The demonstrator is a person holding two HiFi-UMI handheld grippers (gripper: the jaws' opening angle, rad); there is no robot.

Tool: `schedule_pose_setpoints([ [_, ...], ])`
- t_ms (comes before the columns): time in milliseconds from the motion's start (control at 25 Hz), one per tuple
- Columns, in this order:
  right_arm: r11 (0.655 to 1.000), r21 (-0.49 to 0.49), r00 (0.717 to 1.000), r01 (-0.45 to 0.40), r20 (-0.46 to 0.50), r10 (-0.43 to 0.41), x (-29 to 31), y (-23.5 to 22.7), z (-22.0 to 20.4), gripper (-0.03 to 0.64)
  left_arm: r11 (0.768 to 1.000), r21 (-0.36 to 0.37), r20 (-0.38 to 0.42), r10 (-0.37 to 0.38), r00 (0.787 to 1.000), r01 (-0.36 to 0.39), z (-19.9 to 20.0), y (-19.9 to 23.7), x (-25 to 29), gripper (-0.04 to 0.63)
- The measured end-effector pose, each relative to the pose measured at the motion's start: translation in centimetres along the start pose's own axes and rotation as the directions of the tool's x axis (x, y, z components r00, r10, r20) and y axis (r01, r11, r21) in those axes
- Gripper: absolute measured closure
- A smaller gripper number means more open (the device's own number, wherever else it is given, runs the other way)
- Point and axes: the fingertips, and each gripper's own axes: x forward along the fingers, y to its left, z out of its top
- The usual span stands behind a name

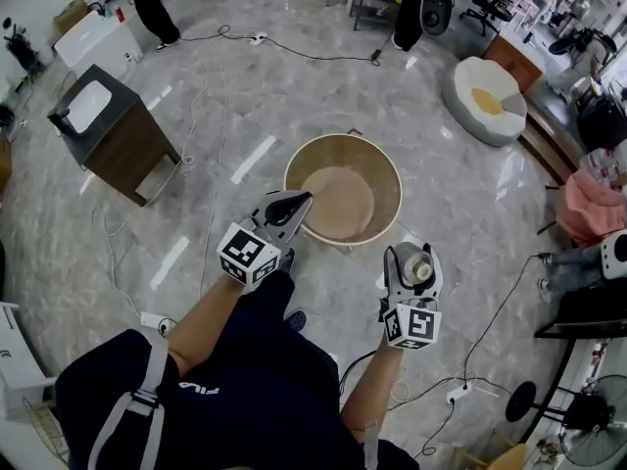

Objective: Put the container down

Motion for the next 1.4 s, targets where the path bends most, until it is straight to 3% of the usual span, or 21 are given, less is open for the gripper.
schedule_pose_setpoints([
  [480,1.0,-0.001,1.0,0.004,-0.008,-0.004,4.2,-2.6,-1.1,0.27,0.998,-0.066,0.024,-0.019,1.0,0.021,-0.6,2.9,4.2,0.571],
  [1000,0.999,-0.02,0.999,-0.044,-0.026,0.044,15.1,-4.7,-0.8,0.27,0.996,-0.088,0.017,-0.027,1.0,0.028,-0.7,10.3,12.4,0.571],
  [1400,1.0,-0.023,0.999,-0.022,-0.041,0.021,24.8,-6.1,0.9,0.27,0.994,-0.105,-0.007,-0.043,0.999,0.042,-0.7,18.4,18.8,0.571],
])
